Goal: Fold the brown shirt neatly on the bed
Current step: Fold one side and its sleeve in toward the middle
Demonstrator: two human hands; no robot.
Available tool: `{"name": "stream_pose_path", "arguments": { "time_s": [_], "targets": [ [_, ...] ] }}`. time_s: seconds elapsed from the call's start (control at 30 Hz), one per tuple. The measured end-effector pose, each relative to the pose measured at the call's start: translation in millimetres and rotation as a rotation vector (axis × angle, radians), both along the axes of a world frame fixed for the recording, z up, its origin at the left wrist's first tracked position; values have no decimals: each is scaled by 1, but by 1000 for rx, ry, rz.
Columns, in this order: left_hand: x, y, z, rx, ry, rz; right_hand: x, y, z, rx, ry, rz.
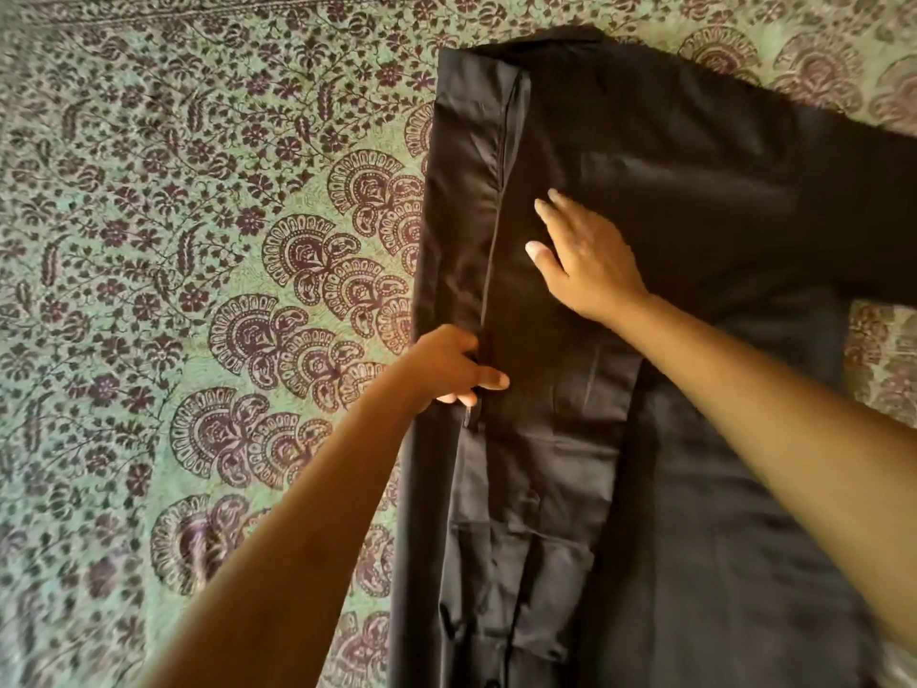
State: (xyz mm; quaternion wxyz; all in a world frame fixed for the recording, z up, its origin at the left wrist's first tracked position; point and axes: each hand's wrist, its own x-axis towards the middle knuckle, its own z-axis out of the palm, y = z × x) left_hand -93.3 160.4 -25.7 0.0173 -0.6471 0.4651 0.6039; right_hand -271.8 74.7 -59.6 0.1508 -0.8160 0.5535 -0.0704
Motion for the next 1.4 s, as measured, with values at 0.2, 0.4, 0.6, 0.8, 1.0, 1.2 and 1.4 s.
{"name": "stream_pose_path", "arguments": {
  "time_s": [0.2,0.4,0.6,0.8,1.0,1.2,1.4],
  "targets": [
    [11,84,-2,74,56,185,5,-1,9,257,296,4],
    [14,162,-1,-39,40,239,13,67,29,140,193,-26],
    [17,201,9,92,17,64,2,172,21,158,176,6],
    [9,252,4,119,4,341,-8,177,9,323,319,48],
    [9,265,-1,104,-82,248,-14,183,13,261,319,118],
    [16,224,21,88,-500,-370,-16,179,15,232,246,108],
    [-26,105,49,-668,-585,-169,-29,130,21,36,37,-11]
  ]
}}
